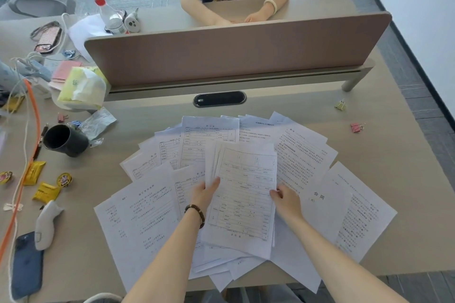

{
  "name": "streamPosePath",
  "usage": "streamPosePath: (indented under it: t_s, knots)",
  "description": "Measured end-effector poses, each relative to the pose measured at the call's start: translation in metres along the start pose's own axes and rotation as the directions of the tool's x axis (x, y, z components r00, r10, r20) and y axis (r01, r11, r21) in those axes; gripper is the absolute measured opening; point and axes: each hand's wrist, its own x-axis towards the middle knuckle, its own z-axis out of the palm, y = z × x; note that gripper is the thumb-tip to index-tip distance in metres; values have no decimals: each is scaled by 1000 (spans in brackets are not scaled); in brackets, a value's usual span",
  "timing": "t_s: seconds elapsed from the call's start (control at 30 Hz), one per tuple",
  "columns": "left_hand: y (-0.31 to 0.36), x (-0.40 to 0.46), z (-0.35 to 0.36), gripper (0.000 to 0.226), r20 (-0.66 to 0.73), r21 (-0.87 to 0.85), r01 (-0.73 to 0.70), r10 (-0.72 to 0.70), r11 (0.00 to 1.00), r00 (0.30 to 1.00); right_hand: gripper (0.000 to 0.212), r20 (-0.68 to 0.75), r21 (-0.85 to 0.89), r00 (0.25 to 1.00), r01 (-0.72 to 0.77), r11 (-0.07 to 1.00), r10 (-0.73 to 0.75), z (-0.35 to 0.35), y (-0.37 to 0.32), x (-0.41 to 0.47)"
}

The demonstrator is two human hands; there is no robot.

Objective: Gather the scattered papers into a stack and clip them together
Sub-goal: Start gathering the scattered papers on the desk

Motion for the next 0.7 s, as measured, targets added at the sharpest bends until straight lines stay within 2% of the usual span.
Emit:
streamPosePath:
  t_s: [0.17, 0.33, 0.43, 0.5, 0.57, 0.7]
  knots:
    - [-1, 0, 2, 24, 30, 88, -59, 57, 994, 998, 37, -10, 15, 1000, -16, 1000, 16, 5, 5, -2]
    - [-8, 3, 4, 36, 125, 161, -166, 147, 973, 981, 46, -57, -52, 997, 45, 998, -48, 10, 7, -3]
    - [-16, 11, 5, 40, 138, 201, -239, 214, 950, 967, 41, -137, -133, 983, 103, 986, -121, 16, 13, -1]
    - [-18, 11, 4, 39, 141, 159, -268, 247, 950, 959, 28, -194, -146, 970, 116, 982, -144, 19, 14, 1]
    - [-19, 10, 0, 36, 143, 90, -278, 264, 956, 954, 14, -214, -68, 968, 115, 991, -127, 20, 13, 1]
    - [-19, 10, -10, 32, 179, -78, -283, 293, 956, 939, 19, -152, 209, 985, 115, 971, -84, 17, 8, 1]
